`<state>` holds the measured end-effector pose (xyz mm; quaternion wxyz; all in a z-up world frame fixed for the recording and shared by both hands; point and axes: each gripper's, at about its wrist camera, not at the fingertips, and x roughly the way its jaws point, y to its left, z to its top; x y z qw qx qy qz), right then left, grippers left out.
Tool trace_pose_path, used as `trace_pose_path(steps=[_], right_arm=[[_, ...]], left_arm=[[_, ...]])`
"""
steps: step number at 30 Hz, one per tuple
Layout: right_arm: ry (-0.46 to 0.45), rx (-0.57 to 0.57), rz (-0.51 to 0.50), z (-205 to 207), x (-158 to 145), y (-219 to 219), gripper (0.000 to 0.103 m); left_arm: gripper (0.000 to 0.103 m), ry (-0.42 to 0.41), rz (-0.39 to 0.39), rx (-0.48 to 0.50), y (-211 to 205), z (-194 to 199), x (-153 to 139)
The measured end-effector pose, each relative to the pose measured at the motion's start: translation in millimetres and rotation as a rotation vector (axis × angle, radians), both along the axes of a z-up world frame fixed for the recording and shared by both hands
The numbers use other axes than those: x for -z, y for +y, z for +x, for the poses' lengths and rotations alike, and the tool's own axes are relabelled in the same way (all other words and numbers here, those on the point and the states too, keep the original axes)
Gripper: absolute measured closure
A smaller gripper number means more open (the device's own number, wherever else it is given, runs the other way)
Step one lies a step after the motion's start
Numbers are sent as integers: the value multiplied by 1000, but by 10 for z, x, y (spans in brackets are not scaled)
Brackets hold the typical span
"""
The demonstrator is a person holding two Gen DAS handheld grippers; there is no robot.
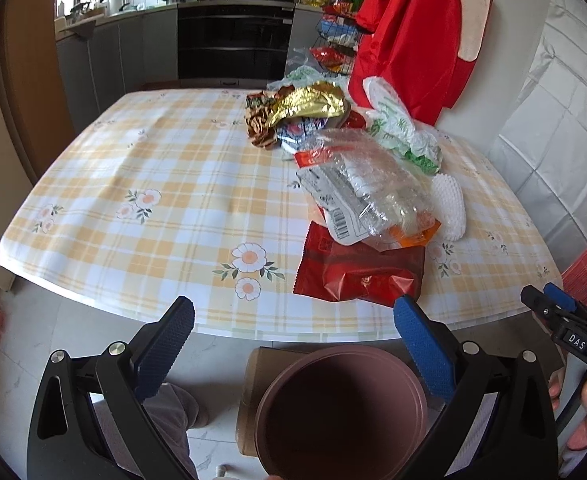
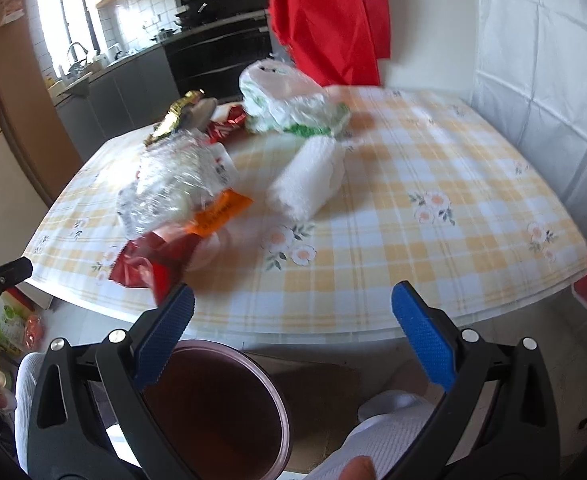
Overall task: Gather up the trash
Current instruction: 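Grasp the red snack bag with the left gripper while the right gripper approaches the white foam net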
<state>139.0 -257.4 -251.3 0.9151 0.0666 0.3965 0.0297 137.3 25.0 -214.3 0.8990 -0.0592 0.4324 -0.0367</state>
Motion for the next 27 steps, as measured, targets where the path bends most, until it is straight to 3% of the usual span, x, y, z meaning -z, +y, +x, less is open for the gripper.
trace_pose_path(steps=[4,8,13,14,18,27], right_arm=[[5,-22,-57,57,162,41,6],[24,-28,-24,140,280,-16,6],[33,5,10,235,369,-150,6],[33,10,15,246,375,-164,6],[27,32,29,256,410,-263,6],[40,54,29,288,499,-376,6]], left_arm=[[5,66,-28,14,-143,147,202],[5,115,-102,19,-333,324,338],[5,216,-367,-141,-402,624,490],[5,228,-374,-156,-448,676,521],[5,239,-271,-206,-683,848,667],[5,309,-296,-313,-467,833,989]])
